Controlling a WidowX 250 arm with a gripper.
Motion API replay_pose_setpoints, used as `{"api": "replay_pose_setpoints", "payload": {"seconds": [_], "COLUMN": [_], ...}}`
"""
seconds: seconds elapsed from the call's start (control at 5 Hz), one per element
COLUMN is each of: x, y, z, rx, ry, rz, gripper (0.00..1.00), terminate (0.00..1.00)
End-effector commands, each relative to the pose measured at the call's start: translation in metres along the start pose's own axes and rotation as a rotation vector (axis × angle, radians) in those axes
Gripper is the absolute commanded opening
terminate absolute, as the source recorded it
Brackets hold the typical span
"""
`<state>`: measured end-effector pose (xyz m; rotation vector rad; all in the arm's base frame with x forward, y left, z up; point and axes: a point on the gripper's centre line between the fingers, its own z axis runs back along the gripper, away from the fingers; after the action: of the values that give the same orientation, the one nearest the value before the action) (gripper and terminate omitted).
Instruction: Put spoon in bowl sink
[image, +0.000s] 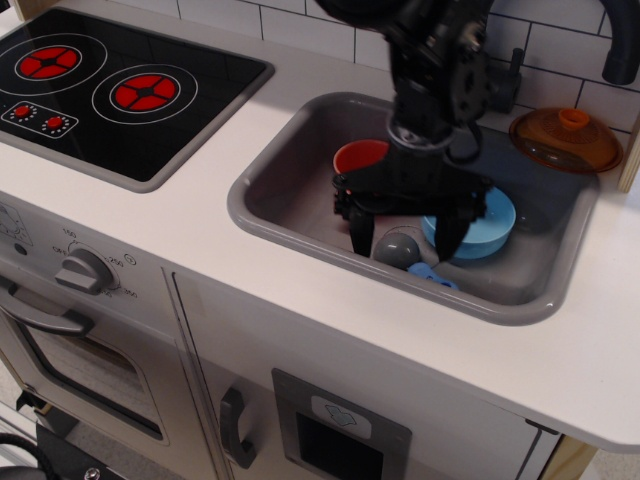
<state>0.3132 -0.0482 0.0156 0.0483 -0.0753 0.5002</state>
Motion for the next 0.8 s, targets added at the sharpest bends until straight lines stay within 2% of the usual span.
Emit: {"api": "replay_pose_setpoints", "payload": {"seconds": [0.0,0.2,0.6], "x": [0.003,-0.003,-0.002], "y": [-0.023,-0.028,-0.026], "z": [-0.004,-0.009,-0.025], "rx": [-0.055,-0.069,0.0], "ry": [0.069,0.079,0.139], "rz": [0.012,0.005,0.116], "gripper": [1.0,1.0,1.0], "terminate": [0.0,0.0,0.0]}}
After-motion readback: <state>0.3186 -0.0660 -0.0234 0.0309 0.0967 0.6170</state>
